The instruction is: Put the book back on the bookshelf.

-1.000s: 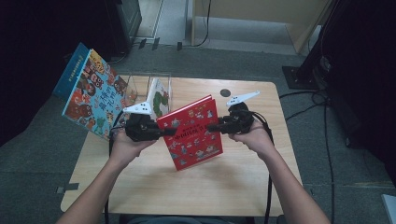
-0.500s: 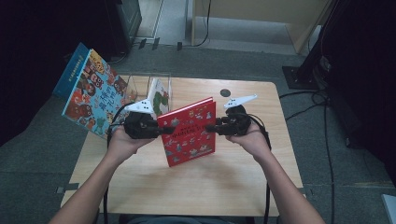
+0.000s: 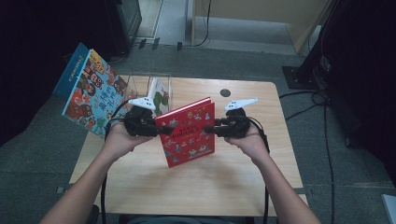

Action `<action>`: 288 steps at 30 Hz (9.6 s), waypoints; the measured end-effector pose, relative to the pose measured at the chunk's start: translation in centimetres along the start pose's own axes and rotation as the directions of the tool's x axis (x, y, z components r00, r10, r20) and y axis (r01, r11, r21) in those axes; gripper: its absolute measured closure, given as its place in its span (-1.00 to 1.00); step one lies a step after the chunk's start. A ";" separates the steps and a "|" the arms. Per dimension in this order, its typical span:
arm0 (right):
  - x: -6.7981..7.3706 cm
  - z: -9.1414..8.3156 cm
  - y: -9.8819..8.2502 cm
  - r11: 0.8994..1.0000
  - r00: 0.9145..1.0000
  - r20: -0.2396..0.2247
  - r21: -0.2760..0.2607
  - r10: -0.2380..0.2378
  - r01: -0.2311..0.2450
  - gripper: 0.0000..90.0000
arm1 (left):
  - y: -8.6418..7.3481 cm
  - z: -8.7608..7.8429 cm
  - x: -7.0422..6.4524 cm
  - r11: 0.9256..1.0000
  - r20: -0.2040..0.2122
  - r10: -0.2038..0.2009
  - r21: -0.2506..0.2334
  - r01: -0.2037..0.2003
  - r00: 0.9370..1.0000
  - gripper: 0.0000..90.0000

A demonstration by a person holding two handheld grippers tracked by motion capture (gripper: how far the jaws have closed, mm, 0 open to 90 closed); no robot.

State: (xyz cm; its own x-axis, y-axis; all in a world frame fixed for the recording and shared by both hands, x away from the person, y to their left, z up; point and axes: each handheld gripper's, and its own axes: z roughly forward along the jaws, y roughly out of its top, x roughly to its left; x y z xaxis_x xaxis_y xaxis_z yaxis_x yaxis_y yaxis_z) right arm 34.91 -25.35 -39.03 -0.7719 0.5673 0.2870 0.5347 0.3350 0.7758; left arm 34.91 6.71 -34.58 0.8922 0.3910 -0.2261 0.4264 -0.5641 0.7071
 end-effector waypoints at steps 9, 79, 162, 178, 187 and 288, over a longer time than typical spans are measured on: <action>-0.4 0.3 -1.1 1.000 1.000 0.008 -0.012 -0.010 0.010 0.27 | 2.1 -0.4 -0.1 0.996 0.008 -0.010 0.089 0.009 1.000 0.62; -4.1 4.8 -8.4 0.987 0.969 0.246 0.159 -0.013 -0.027 0.07 | 2.3 -10.1 2.3 0.931 -0.182 -0.267 0.205 0.302 0.946 0.78; -4.4 5.9 -10.5 0.991 0.951 0.290 0.106 -0.109 0.082 -0.01 | 1.0 -12.0 13.1 0.761 -0.477 -0.588 -0.052 0.647 0.653 0.71; -4.4 5.9 -10.5 0.991 0.952 0.288 0.106 -0.108 0.081 -0.01 | 2.4 -10.9 13.6 0.730 -0.483 -0.568 0.077 0.679 0.666 0.76; -4.4 5.9 -10.5 0.991 0.952 0.287 0.105 -0.108 0.081 0.01 | 2.4 -11.4 14.4 0.700 -0.465 -0.620 0.038 0.714 0.632 0.78; -3.5 5.8 -11.6 0.993 0.953 0.281 0.075 -0.112 0.095 -0.27 | 3.3 -13.1 11.0 0.782 -0.308 -0.618 -0.147 0.606 0.723 -0.13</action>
State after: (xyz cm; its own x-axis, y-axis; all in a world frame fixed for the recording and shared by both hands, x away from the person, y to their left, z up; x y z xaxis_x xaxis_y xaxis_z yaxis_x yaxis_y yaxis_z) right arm 33.42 -26.79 -52.27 -0.6989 0.7147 0.0288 0.4836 0.4425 0.7552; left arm 44.14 18.65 -25.95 0.3358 0.8553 -0.3946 0.8519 -0.0970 0.5147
